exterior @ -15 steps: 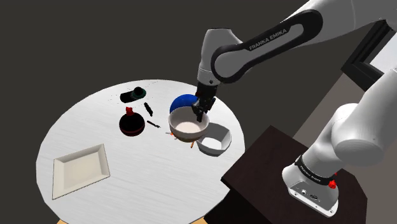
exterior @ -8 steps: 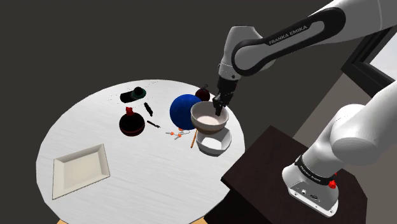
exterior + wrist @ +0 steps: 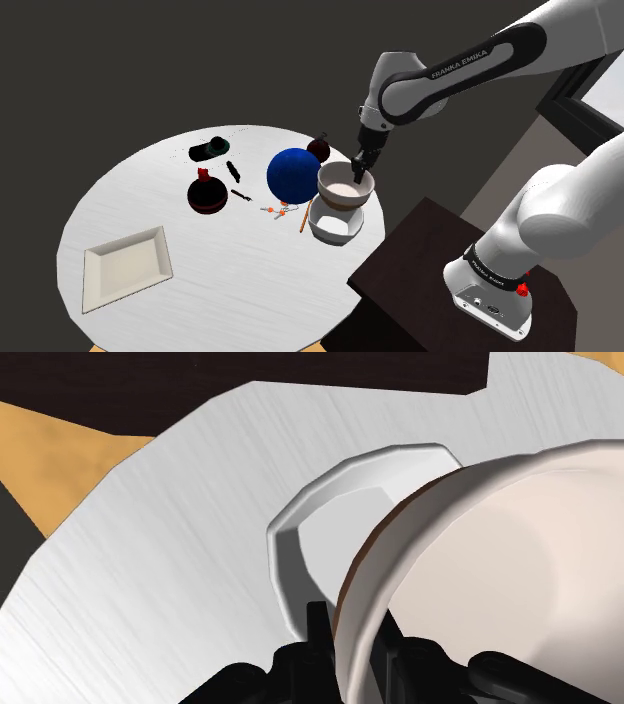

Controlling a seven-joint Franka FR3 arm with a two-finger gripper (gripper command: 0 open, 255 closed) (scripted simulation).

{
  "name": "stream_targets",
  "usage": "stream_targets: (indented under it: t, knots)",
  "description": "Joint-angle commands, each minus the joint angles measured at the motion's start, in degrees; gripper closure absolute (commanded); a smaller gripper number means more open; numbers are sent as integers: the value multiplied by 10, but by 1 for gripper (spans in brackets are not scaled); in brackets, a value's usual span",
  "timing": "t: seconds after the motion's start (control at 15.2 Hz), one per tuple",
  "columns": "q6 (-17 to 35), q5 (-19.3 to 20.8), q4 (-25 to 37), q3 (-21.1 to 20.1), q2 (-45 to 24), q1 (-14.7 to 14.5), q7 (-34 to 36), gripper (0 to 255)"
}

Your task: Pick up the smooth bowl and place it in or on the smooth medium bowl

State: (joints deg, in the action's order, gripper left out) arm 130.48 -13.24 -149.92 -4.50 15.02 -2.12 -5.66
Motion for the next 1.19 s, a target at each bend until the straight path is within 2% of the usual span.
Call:
stream_targets:
  t: [0.0,0.66,1.12]
  knots:
    - [17,-3,-7,0,-10,-1,-4,255]
    - [108,-20,-28,-2,-81,-6,-24,255]
    - [108,-20,-28,-2,-81,-6,-24,255]
